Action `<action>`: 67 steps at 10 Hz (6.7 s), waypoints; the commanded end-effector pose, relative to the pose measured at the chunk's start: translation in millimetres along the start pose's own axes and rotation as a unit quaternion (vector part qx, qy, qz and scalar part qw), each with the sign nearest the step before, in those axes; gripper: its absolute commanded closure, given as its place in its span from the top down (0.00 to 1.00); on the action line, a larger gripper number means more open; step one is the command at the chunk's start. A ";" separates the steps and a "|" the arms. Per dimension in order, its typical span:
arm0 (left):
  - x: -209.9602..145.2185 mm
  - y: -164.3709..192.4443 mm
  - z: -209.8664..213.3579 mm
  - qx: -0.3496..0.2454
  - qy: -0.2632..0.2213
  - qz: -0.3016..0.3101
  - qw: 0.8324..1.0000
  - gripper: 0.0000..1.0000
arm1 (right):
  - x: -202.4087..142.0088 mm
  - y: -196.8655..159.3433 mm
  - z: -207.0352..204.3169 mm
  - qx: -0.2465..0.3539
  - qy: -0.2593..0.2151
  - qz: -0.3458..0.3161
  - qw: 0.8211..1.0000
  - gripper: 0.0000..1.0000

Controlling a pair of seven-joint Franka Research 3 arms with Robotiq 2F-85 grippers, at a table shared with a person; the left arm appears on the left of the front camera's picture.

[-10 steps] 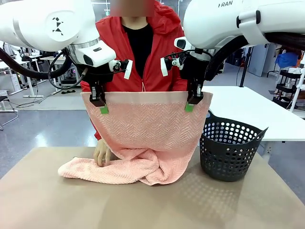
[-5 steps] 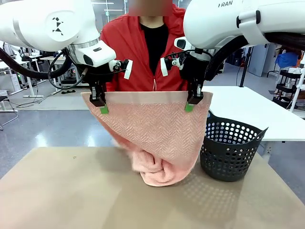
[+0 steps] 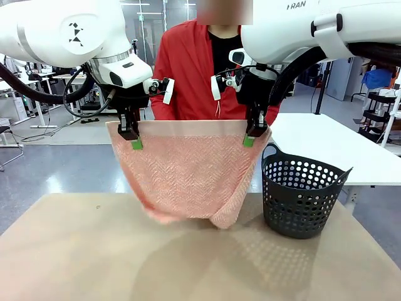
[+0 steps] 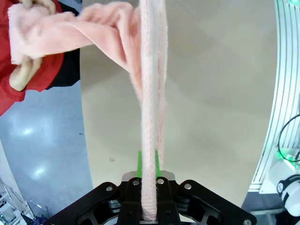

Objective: Fold the towel.
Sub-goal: Release the end of the 100 cm Hotel Towel you were holding and grab the top end of the folded side.

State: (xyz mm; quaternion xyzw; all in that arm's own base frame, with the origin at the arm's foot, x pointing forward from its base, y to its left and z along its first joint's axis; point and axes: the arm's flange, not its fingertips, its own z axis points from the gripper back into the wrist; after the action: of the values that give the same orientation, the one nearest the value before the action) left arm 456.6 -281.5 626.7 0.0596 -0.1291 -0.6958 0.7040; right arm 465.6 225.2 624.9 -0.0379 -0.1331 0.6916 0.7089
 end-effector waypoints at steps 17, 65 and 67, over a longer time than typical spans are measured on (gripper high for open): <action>-0.9 0.8 1.4 0.005 0.006 -0.002 1.000 0.00 | -0.7 0.5 1.0 -0.001 0.001 0.000 1.000 0.00; -0.9 0.8 1.4 0.005 0.006 -0.002 1.000 0.00 | -0.7 0.5 1.0 -0.001 0.001 0.000 1.000 0.00; -0.9 0.8 1.4 0.005 0.006 -0.002 1.000 0.00 | -0.7 0.5 1.0 -0.001 0.001 0.000 1.000 0.00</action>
State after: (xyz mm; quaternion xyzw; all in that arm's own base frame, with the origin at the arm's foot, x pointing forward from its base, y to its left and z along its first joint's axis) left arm 456.6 -281.5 626.7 0.0596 -0.1291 -0.6958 0.7040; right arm 465.5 225.3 625.0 -0.0379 -0.1332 0.6916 0.7089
